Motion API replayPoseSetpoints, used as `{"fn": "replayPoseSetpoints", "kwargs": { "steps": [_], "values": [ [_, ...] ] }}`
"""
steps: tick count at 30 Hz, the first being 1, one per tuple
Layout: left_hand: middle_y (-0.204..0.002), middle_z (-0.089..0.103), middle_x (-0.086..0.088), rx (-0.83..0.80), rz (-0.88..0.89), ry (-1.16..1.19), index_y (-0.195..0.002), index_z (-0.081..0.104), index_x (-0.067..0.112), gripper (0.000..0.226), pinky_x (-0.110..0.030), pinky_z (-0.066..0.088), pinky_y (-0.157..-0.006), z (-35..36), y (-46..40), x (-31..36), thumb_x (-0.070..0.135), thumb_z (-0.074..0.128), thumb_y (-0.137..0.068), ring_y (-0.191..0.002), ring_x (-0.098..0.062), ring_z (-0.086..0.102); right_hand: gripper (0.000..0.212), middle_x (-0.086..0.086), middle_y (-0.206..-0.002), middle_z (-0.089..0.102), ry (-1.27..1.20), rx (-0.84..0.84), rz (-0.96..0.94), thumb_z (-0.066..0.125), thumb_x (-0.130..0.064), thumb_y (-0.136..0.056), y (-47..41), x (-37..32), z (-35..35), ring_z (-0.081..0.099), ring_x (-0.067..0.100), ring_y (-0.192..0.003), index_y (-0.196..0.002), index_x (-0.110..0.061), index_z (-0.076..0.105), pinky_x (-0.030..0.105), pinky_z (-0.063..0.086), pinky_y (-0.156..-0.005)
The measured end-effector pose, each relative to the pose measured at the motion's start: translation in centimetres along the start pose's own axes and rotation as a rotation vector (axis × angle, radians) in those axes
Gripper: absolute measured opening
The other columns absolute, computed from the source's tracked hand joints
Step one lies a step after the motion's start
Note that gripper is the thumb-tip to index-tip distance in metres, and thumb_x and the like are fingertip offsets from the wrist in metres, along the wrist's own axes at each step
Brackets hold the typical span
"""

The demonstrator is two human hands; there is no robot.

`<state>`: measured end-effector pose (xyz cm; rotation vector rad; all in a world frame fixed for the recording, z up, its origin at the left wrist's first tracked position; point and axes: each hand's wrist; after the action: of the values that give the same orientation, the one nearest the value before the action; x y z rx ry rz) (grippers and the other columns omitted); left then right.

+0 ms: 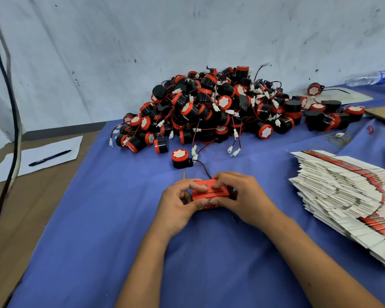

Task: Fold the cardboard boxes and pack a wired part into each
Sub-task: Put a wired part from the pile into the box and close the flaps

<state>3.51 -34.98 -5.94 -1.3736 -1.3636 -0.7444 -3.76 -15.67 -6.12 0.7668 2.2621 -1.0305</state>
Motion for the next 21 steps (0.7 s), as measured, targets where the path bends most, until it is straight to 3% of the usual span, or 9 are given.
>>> {"fn": "replayPoseSetpoints", "kwargs": {
  "steps": [3, 6, 9, 11, 15, 21],
  "values": [
    [-0.123, 0.073, 0.006, 0.007, -0.007, 0.011, -0.097, 0.075, 0.016, 0.023, -0.061, 0.051, -0.079, 0.0, 0.0, -0.1, 0.002, 0.083, -0.083, -0.069, -0.047, 0.052, 0.028, -0.010, -0.115, 0.063, 0.078, -0.026, -0.024, 0.083, -0.030, -0.083, 0.1, 0.4, 0.1, 0.063, 0.013, -0.096, -0.105, -0.026, 0.067, 0.034, 0.055, -0.078],
    [-0.119, 0.074, 0.008, -0.039, -0.008, 0.009, -0.106, 0.073, 0.028, 0.034, -0.051, 0.057, -0.080, -0.3, 0.2, 0.1, 0.010, 0.086, -0.079, -0.071, -0.033, 0.059, 0.035, -0.015, -0.135, 0.059, 0.161, -0.034, -0.026, 0.081, -0.035, -0.085, 0.5, 0.5, 0.2, 0.063, 0.006, -0.113, -0.118, -0.035, 0.068, 0.029, 0.054, -0.090],
    [-0.116, 0.072, 0.005, -0.046, -0.033, 0.011, -0.121, 0.069, 0.033, 0.058, -0.057, 0.058, -0.090, -0.4, 0.3, 0.3, 0.004, 0.087, -0.074, -0.097, -0.040, 0.068, 0.030, -0.013, -0.125, 0.068, 0.062, 0.074, -0.007, 0.069, -0.038, -0.093, 0.4, -0.1, 0.3, 0.064, 0.003, -0.113, -0.120, -0.027, 0.074, 0.029, 0.054, -0.093],
    [-0.116, 0.072, 0.005, -0.019, -0.041, 0.000, -0.124, 0.067, 0.033, 0.064, -0.061, 0.057, -0.085, -0.3, 0.2, 0.2, -0.002, 0.086, -0.074, -0.094, -0.048, 0.064, 0.028, -0.018, -0.117, 0.069, 0.039, 0.101, 0.004, 0.059, -0.040, -0.099, 0.2, -0.7, 0.3, 0.062, 0.008, -0.111, -0.119, -0.028, 0.074, 0.028, 0.051, -0.092],
    [-0.111, 0.072, 0.007, 0.001, -0.026, -0.015, -0.122, 0.066, 0.037, 0.063, -0.062, 0.057, -0.079, -0.4, 0.0, 0.2, 0.004, 0.089, -0.074, -0.086, -0.048, 0.061, 0.038, -0.020, -0.122, 0.058, 0.052, 0.019, 0.068, 0.034, -0.040, -0.107, 0.1, -1.4, 0.8, 0.039, 0.014, -0.121, -0.131, -0.038, 0.064, 0.021, 0.035, -0.103],
    [-0.116, 0.073, 0.007, 0.002, -0.004, 0.001, -0.125, 0.066, 0.035, 0.065, -0.060, 0.058, -0.084, -0.5, -0.1, -0.2, 0.003, 0.086, -0.071, -0.097, -0.048, 0.066, 0.038, -0.008, -0.131, 0.059, 0.072, -0.001, 0.060, 0.058, -0.012, -0.103, 0.0, -1.2, 0.7, 0.043, 0.014, -0.126, -0.137, -0.026, 0.065, 0.027, 0.039, -0.108]
  ]
}}
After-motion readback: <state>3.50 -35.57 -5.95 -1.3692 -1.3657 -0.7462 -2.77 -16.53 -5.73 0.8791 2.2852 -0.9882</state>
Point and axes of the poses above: each hand's wrist, its own y-axis away from the middle knuckle, its own z-axis out of the palm, x = y × z
